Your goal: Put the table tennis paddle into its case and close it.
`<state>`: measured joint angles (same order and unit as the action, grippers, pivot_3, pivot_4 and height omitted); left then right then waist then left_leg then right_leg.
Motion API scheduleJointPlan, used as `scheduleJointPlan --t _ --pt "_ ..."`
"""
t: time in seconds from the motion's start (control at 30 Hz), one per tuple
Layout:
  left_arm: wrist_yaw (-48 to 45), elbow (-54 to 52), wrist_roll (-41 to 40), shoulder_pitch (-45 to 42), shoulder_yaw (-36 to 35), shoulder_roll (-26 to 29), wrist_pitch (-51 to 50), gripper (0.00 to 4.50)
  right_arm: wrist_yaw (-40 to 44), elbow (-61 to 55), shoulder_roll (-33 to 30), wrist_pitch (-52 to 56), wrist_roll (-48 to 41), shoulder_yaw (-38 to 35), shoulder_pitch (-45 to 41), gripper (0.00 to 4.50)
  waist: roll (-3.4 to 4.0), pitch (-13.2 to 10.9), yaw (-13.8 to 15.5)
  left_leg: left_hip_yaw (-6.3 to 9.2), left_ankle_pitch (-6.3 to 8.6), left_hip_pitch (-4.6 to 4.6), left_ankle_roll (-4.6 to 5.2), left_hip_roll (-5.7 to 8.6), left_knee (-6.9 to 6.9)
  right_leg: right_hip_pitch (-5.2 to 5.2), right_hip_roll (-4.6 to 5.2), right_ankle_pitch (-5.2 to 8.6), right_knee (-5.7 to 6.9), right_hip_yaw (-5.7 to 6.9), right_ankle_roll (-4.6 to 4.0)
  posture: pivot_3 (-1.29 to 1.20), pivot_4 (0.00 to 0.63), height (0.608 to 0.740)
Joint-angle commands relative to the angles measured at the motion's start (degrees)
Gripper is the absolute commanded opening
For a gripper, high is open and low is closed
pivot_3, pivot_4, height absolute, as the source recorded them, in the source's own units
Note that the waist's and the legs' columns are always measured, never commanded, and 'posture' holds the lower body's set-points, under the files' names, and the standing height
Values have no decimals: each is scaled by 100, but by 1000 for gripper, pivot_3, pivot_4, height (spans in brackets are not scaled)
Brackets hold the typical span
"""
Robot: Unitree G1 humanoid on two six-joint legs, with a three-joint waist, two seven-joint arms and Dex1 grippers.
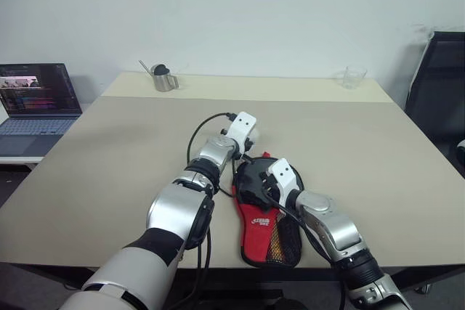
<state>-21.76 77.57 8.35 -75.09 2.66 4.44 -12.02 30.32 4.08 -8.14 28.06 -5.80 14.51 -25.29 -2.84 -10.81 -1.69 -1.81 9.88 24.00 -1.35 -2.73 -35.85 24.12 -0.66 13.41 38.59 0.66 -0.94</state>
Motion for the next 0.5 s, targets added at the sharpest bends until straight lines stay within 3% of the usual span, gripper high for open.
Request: scheduleJointPlan --t 0.03,0.5 --pt "89 -57 218 -356 138 -169 312 78 3 150 11 270 -16 56 171 4500 0 0 0 0 0 0 0 0 1 0 0 0 -2 0 0 0 150 740" --pt "-342 2 739 -507 510 -809 1108 78 -83 46 91 379 -23 37 232 4500 0 0 0 1 1 3 -1 1 5 0 0 0 -11 2 0 0 150 740"
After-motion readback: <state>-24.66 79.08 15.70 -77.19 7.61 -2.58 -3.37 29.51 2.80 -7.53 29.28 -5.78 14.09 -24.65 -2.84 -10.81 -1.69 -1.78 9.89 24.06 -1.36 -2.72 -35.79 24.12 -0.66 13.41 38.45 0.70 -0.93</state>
